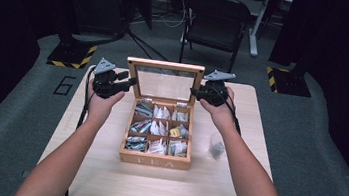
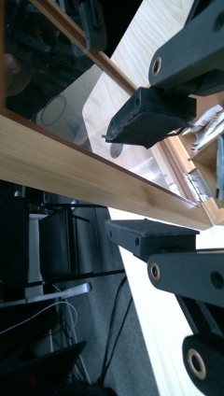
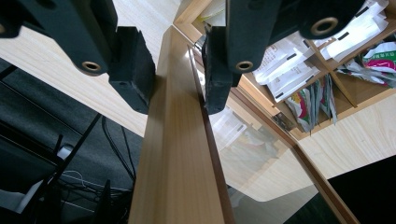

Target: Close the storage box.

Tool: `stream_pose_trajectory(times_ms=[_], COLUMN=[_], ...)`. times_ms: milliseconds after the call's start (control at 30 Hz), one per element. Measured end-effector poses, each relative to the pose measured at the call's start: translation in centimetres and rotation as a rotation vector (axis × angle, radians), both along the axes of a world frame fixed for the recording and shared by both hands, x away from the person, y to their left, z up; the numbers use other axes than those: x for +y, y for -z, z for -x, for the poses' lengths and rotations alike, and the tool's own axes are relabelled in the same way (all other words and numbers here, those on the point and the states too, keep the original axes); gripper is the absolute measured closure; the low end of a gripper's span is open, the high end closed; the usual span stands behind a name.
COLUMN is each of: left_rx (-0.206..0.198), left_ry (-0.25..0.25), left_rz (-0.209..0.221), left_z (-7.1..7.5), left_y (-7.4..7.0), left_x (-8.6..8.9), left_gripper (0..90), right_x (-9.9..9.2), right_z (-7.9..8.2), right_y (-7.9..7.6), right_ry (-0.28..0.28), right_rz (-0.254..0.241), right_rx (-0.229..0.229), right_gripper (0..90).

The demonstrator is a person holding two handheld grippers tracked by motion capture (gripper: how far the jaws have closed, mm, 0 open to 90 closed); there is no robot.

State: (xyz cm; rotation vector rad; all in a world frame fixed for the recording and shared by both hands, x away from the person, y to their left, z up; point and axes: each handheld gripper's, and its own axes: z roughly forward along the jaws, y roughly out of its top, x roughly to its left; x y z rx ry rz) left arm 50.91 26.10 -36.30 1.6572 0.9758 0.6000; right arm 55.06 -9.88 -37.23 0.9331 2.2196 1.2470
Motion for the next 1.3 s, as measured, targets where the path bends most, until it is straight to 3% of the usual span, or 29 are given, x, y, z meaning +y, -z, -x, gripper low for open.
stream_pose_trajectory(times_ms=[533,633,800,1300], left_rx=[-0.04,-0.041,-0.053,-0.055], left_ry=[-0.006,-0.005,0.0,0.005], left_rz=[-0.004,0.002,0.002,0.017], left_z=[0.4,0.5,0.7,1.3], left_y=[-0.3,-0.4,-0.2,0.2], left_x=[-0.3,-0.2,-0.2,-0.1], left_gripper=[59.9,61.3,61.5,60.9], right_x=[-0.1,0.0,-0.2,-0.9], right_z=[0.6,0.7,1.2,3.6], right_y=[0.4,0.4,0.2,-3.1], right_ry=[-0.003,-0.001,-0.006,-0.013], right_rz=[-0.012,-0.017,-0.017,-0.073], right_rx=[-0.008,0.003,-0.004,-0.03], right_gripper=[63.1,56.6,54.6,52.0])
